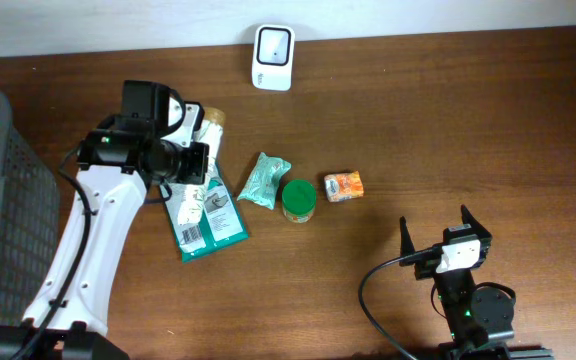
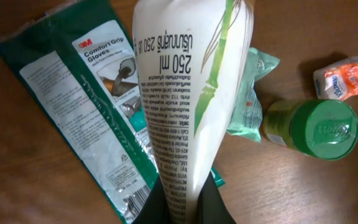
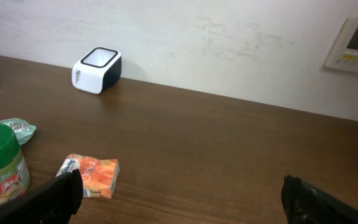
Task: Scan the item barcode
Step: 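Lay the white tube on the table beside the glove pack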
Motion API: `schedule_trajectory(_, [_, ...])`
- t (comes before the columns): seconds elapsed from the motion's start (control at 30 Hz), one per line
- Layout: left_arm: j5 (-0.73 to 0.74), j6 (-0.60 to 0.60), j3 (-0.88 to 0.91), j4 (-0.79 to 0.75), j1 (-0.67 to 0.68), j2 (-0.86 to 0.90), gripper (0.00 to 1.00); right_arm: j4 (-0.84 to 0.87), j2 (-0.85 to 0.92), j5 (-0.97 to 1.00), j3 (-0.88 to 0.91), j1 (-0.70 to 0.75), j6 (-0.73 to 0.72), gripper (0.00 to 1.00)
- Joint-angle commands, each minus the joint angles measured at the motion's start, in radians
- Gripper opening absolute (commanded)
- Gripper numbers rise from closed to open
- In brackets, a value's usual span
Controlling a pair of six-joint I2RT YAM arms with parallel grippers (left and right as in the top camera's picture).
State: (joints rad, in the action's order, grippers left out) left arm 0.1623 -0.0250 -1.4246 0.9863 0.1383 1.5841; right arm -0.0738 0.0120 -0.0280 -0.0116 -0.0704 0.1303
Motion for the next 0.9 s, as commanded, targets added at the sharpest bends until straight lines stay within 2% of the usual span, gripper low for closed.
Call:
schedule_trajectory(0.0, [0.001,0.014,-0.006,-0.01,0.005,-0.019,0.0,-0.001,-0.008,-0.013,0.006,0.005,-0.007,0.98])
schedule_trajectory(0.53, [0.001,0.014,0.005,-0.025,0.005,-0.017,0.0,-0.001,-0.008,-0.013,0.006,0.005,-0.007,0.98])
schedule_trajectory(0.87, [0.001,0.038,0.124,-0.075,0.045,0.025,0.0,-0.001,-0.008,-0.013,0.006,0.005,-0.007,0.98])
